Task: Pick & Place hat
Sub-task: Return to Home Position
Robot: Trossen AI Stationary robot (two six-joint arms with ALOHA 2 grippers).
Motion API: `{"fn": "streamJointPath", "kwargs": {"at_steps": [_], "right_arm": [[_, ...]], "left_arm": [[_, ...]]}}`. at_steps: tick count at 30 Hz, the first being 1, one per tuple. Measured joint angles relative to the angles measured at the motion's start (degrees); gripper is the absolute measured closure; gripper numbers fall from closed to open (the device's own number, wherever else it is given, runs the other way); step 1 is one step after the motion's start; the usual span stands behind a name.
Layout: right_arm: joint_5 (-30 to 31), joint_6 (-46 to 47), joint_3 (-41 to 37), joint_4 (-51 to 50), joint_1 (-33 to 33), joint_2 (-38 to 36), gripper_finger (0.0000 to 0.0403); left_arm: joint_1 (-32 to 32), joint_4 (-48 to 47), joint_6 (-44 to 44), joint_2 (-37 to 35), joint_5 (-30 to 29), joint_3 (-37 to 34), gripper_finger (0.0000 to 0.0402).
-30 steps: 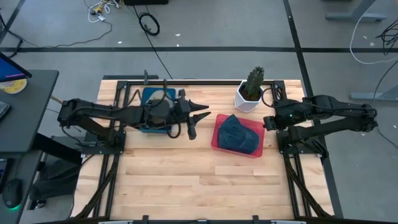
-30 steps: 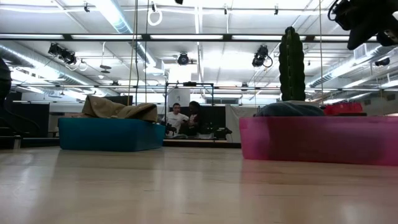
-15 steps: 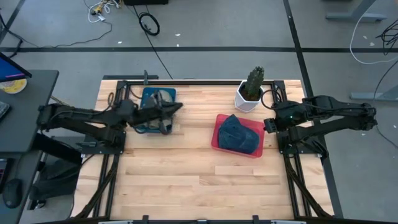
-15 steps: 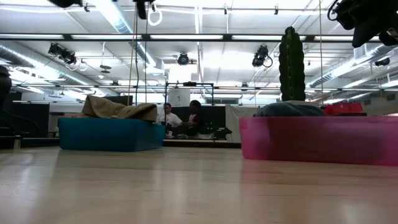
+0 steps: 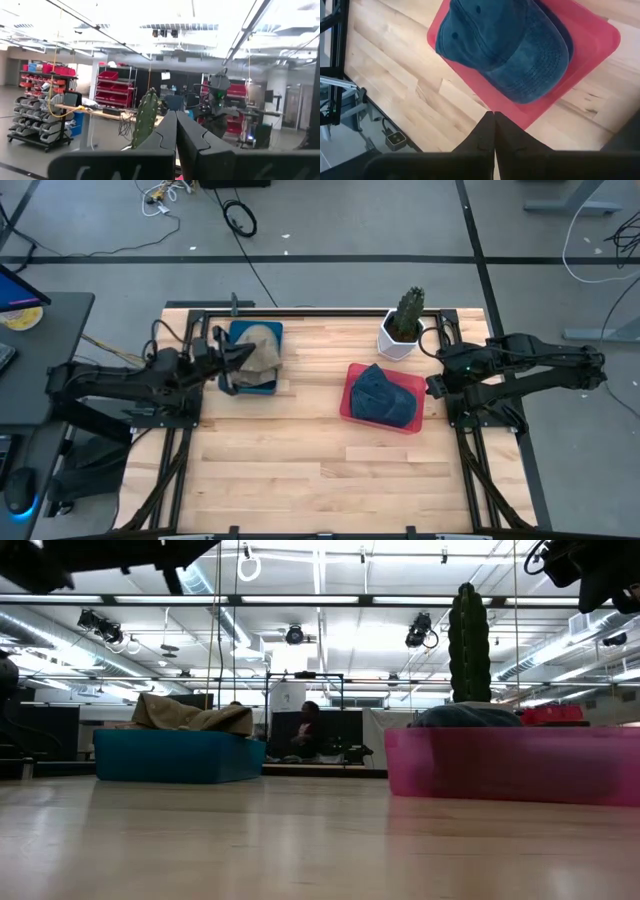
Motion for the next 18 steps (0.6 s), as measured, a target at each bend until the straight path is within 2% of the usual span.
{"fn": "streamJointPath", "kwargs": {"at_steps": [10,18], "right_arm": [[-0.2,0.3,0.0,0.0,0.0,0.0,0.0399],[-0.2,0.4,0.0,0.0,0.0,0.0,0.0399]], "left_arm": [[-0.1,1.9,-1.8,-12.9,0.1,-9.4,0.0399],[-0.1,1.6,-3.0,-21.4,3.5,-14.5,0.0399]]}}
